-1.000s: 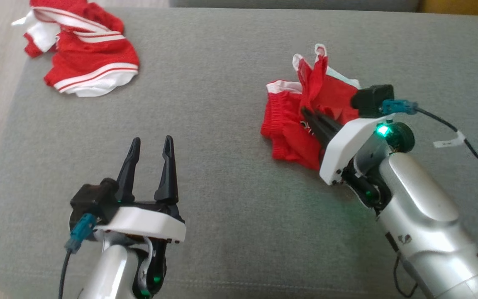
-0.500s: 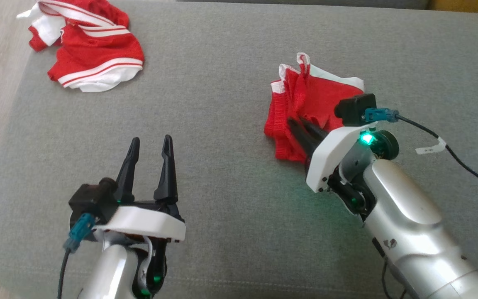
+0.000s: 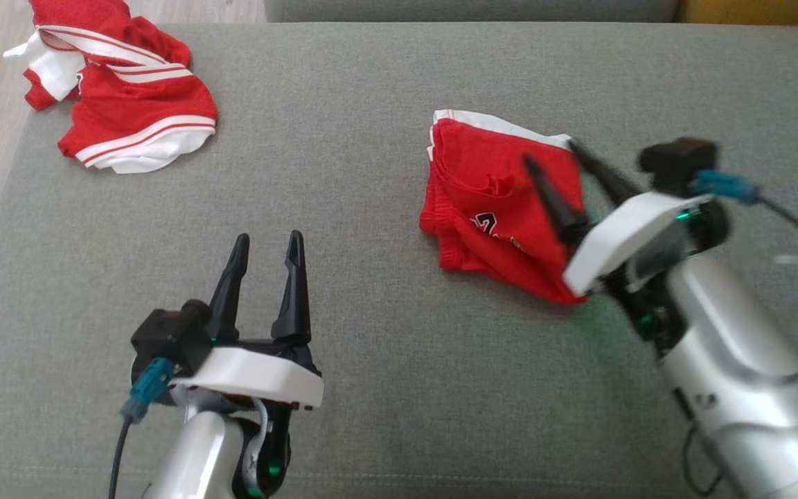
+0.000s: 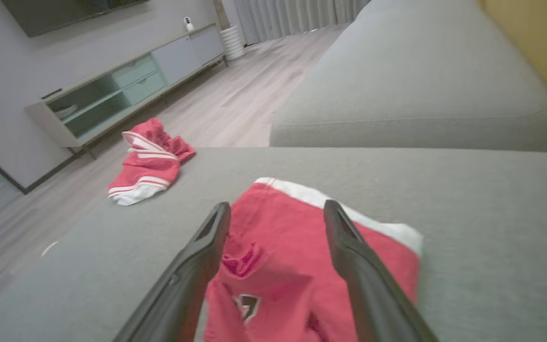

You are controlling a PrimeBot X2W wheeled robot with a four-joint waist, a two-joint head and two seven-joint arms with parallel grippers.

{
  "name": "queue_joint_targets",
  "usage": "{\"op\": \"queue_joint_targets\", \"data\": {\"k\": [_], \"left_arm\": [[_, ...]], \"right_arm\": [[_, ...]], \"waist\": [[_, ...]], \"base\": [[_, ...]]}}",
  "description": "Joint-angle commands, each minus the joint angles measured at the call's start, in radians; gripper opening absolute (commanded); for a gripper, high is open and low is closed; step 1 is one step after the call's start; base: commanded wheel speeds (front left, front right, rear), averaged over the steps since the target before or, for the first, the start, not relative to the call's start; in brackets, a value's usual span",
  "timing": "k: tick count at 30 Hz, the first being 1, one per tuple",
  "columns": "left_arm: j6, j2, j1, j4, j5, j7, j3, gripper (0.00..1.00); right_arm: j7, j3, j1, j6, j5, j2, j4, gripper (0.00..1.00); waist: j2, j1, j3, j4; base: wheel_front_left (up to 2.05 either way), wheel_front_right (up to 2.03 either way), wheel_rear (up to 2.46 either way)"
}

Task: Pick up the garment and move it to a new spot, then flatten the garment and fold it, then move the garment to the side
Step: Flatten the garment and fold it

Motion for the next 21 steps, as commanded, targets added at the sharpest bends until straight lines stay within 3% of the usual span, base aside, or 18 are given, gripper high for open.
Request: {"op": "queue_joint_targets", "data": {"k": [1, 2, 3, 4, 7, 8, 14, 21], "left_arm": [[0.003, 0.003, -0.009, -0.035, 0.001, -0.006, 0.022, 1.0], [0.003, 0.003, -0.009, -0.034, 0.001, -0.006, 0.02, 1.0], [0.003, 0.003, -0.009, -0.035, 0.001, -0.006, 0.017, 1.0], [0.002, 0.003, -0.009, -0.035, 0.0, -0.006, 0.014, 1.0], [0.001, 0.003, -0.01, -0.033, -0.001, -0.006, 0.005, 1.0], [0.0, 0.003, -0.011, -0.031, -0.002, -0.006, 0.002, 1.0], [0.002, 0.003, -0.018, -0.029, -0.004, -0.006, -0.009, 1.0], [0.006, 0.003, -0.019, -0.029, -0.009, -0.006, -0.009, 1.0]], "right_arm": [[-0.016, -0.012, -0.015, 0.007, -0.023, -0.006, -0.031, 1.0], [-0.016, -0.025, -0.016, 0.007, -0.038, -0.014, -0.023, 0.94], [-0.016, -0.035, -0.018, 0.007, -0.053, -0.022, -0.012, 0.6], [-0.015, -0.045, -0.021, 0.007, -0.07, -0.03, 0.005, 0.42], [0.005, -0.046, -0.036, 0.007, -0.121, -0.051, 0.063, 0.05], [0.012, -0.042, -0.042, 0.007, -0.13, -0.055, 0.082, 0.0], [0.036, 0.041, -0.092, 0.007, -0.149, -0.099, 0.168, 0.0], [0.063, 0.184, -0.115, 0.007, -0.039, -0.139, 0.192, 0.0]], "waist": [[0.0, 0.0, 0.0, 0.001], [0.0, 0.0, 0.0, 0.003], [0.0, 0.0, 0.001, 0.005], [0.0, 0.0, 0.002, 0.007], [0.0, 0.0, 0.008, 0.02], [0.0, 0.0, 0.011, 0.026], [0.0, 0.0, 0.03, 0.067], [0.0, 0.0, 0.041, 0.094]], "base": [[0.0, 0.0, 0.0], [0.0, 0.0, 0.0], [0.0, 0.0, 0.0], [0.0, 0.0, 0.0], [0.0, 0.0, 0.0], [0.0, 0.0, 0.0], [0.0, 0.0, 0.0], [0.0, 0.0, 0.0]]}}
